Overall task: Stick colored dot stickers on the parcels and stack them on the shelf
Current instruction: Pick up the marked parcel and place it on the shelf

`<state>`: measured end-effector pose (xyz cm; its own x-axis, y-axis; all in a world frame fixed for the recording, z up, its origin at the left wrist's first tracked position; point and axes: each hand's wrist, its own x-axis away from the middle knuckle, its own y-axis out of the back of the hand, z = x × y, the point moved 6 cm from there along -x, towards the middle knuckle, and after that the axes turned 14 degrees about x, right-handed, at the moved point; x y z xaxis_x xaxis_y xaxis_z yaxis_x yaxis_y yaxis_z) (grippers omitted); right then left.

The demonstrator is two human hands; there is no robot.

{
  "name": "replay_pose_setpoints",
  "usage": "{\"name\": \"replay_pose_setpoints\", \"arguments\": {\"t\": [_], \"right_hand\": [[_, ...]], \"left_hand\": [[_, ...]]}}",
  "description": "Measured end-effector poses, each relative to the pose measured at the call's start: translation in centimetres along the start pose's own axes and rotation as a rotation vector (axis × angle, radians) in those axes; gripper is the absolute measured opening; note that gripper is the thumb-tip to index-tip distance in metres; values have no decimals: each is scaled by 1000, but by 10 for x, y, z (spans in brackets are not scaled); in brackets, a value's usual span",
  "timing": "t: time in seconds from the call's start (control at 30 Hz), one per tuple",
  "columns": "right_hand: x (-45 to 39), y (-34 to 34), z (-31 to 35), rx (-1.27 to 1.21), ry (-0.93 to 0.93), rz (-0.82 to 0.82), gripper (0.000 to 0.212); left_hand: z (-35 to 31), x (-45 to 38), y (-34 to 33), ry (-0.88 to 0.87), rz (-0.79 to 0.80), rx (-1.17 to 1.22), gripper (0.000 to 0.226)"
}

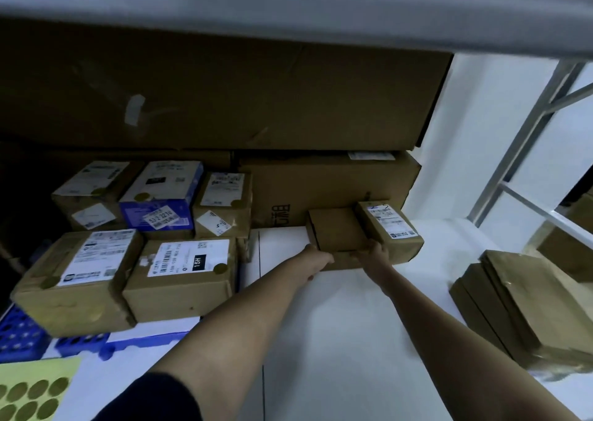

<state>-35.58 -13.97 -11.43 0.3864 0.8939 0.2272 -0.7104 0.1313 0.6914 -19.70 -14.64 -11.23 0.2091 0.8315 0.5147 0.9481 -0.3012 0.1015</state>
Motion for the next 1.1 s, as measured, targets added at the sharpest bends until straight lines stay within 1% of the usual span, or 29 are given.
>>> {"name": "replay_pose_setpoints", "arguments": {"t": [0.07,0.13,0.33,0.4,0.43,0.5,0.57,0.6,0.63,0.7,0.73,0.77,0.83,0.87,0.9,0.97,1.0,1.03,1.1], "right_hand": [[-6,-2,-3,-18,-4,10,68],[-9,-5,-6,-47,-24,26,70],[-17,-5,-12,-103,-56,21,69],[-18,-4,-14,-112,-80,31,67],[-17,-4,-16,-123,-98,34,66],[-13,-7,-19,-152,-129,39,67],[-6,-12,-22,-161,-157,31,78],[-2,-15,-23,-160,-174,21,83],[2,-17,-24,-133,-186,4,80],[13,-19,-26,-11,-211,-25,56],[18,-20,-27,57,-228,-42,48],[23,-22,-29,97,-244,-64,44],[37,-27,-30,95,-243,-118,42],[43,-28,-30,59,-232,-147,42],[49,-31,-30,-24,-225,-171,42],[61,-36,-32,-267,-202,-203,42],[67,-38,-33,-382,-203,-212,41],[72,-39,-35,-471,-218,-218,39],[84,-40,-38,-589,-266,-213,34]], "left_hand": [[1,-7,-5,8,-1,-7,60],[1,-12,-8,12,-6,-4,65],[-1,-17,-18,39,4,185,53],[0,-15,-18,63,-5,290,53],[1,-14,-17,72,-16,341,59],[7,-16,-13,73,-60,389,79],[19,-27,-6,72,-134,373,95],[26,-31,-3,80,-155,364,95],[31,-27,0,89,-162,349,92],[33,-10,3,88,-159,329,77],[37,-6,4,94,-150,319,72],[40,-2,4,93,-140,307,70],[45,6,4,96,-133,318,80],[45,14,4,98,-128,343,82],[42,25,3,76,-118,367,76],[38,45,4,27,-103,395,53],[39,52,4,14,-90,393,47],[40,60,3,6,-67,388,45],[40,79,3,-39,-27,367,50]]}}
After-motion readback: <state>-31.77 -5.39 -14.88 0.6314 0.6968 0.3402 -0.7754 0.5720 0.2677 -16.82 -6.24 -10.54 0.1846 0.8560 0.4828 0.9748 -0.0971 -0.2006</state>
